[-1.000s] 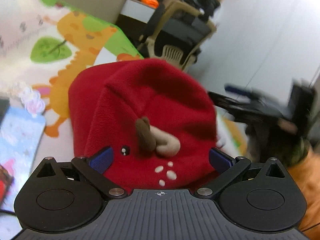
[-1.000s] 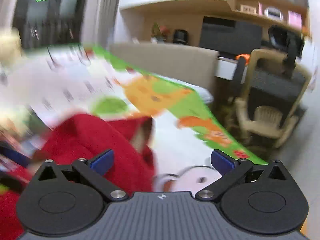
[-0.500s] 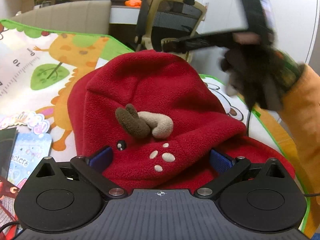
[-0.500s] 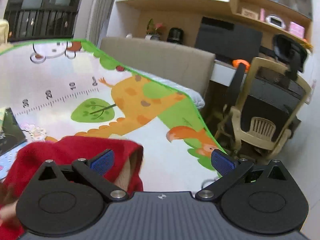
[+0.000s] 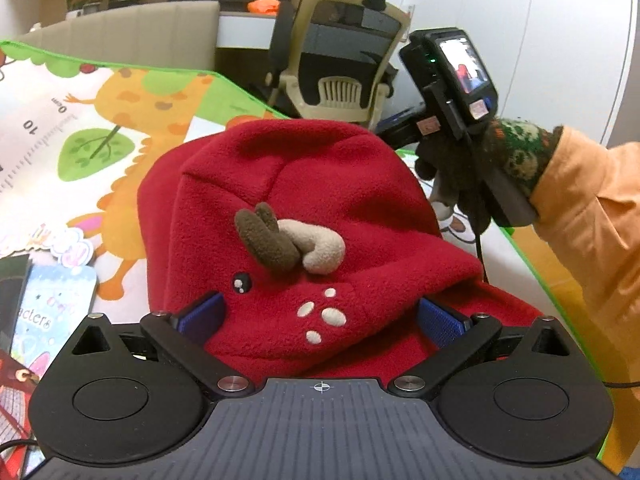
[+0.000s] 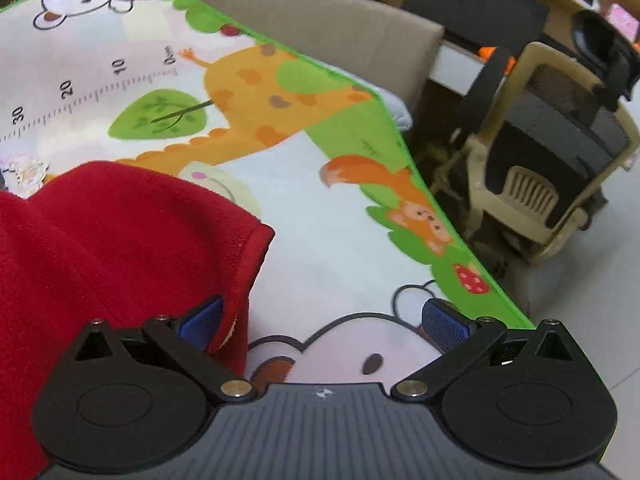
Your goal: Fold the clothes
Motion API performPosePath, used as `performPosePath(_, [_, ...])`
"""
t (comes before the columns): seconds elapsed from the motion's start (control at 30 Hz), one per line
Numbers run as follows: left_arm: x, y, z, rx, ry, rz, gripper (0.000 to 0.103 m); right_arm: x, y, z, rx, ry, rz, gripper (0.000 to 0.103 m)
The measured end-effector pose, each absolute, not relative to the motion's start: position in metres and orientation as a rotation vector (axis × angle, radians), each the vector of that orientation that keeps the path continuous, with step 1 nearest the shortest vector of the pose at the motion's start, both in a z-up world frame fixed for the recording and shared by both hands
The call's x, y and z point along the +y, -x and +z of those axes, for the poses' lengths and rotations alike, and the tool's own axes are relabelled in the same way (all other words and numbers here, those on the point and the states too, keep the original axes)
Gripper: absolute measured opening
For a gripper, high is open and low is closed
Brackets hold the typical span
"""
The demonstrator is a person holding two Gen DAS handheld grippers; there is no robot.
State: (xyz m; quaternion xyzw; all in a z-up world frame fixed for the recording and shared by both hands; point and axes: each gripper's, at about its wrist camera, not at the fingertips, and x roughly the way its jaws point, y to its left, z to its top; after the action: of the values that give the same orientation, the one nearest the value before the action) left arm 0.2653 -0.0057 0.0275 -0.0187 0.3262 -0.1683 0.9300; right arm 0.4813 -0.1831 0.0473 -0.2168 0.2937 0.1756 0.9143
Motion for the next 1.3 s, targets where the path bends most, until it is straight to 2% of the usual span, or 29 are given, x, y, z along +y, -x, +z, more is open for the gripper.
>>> performPosePath(0.13, [-0.005, -0.266, 0.025, 0.685, 0.032, -0.33, 0.103, -0.182, -0.446, 0.071, 0.47, 0.404, 0.343, 0.103])
performPosePath(0.27, [0.011, -0.263, 0.036, 0.691, 0.094, -0.376, 0.103, -0.203, -0.393, 0.091, 0.428, 0.2, 0.505, 0.103])
performPosePath(0.43, [0.076, -0.268, 0.049, 0.662, 0.477, -0.395, 0.103, -0.249, -0.374, 0.06, 0.657, -0.112, 0.663, 0.103])
performPosePath(0.53, [0.092, -0.286, 0.031, 0.717, 0.54, -0.238, 0.103, -0.25, -0.38, 0.024, 0.786, -0.129, 0.636, 0.103])
performPosePath(0.7, [0.082, -0.309, -0.012, 0.83, 0.599, -0.267, 0.103, -0.25, -0.402, -0.008, 0.885, -0.389, 0.769, 0.103])
performPosePath(0.83, [0.092, -0.313, -0.009, 0.791, 0.649, -0.295, 0.103, -0.222, -0.407, -0.007, 0.887, -0.388, 0.856, 0.103])
performPosePath(1.07, [0.132, -0.294, 0.043, 0.616, 0.508, -0.207, 0.103, -0.131, -0.42, 0.021, 0.827, -0.286, 1.01, 0.102])
performPosePath(1.3, [0.177, -0.291, 0.032, 0.645, 0.458, -0.067, 0.103, -0.057, -0.434, 0.022, 0.732, -0.118, 0.963, 0.1])
